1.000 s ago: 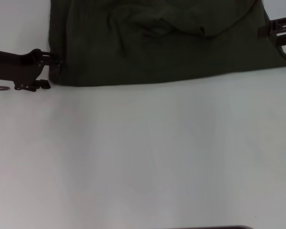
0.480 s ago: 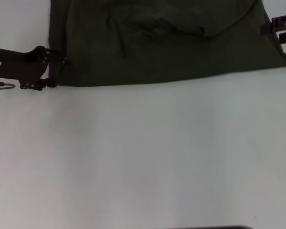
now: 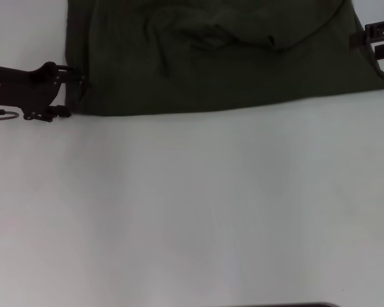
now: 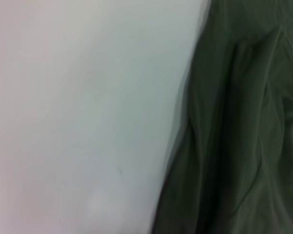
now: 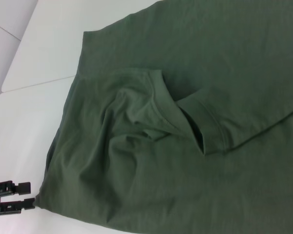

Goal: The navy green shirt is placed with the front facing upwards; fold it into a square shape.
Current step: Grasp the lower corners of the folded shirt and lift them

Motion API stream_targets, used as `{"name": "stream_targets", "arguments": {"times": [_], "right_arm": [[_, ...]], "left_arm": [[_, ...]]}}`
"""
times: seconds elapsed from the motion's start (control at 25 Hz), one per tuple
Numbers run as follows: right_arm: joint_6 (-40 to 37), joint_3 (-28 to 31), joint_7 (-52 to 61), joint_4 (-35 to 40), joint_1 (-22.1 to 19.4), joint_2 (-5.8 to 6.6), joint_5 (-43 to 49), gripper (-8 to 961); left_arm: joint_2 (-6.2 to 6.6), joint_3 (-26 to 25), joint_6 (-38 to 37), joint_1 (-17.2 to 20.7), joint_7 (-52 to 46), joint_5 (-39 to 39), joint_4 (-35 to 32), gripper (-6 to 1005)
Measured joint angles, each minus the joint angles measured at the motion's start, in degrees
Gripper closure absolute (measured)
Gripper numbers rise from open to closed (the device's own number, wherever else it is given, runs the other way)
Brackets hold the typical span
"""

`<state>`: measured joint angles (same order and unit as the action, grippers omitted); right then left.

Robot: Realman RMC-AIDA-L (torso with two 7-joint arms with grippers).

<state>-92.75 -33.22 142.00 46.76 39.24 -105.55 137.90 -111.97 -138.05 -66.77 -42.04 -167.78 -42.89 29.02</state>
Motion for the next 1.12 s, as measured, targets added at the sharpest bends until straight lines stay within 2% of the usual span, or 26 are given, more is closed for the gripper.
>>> {"name": "stream_targets", "arguments": {"times": [0.56,1.12], "right_arm": [[-0.1,0.0,0.6,0.0,-0.1,-0.2,0.0,11],[-1.2,0.5,0.6,0.0,-0.1,-0.17,0.0,12]], "left_arm": [[-0.22,0.2,2.4,-0.8,-0.1,0.0,-1.6,190],[-1.13,1.2,3.6,-3.3,0.4,0.0,-2.1,189]]}}
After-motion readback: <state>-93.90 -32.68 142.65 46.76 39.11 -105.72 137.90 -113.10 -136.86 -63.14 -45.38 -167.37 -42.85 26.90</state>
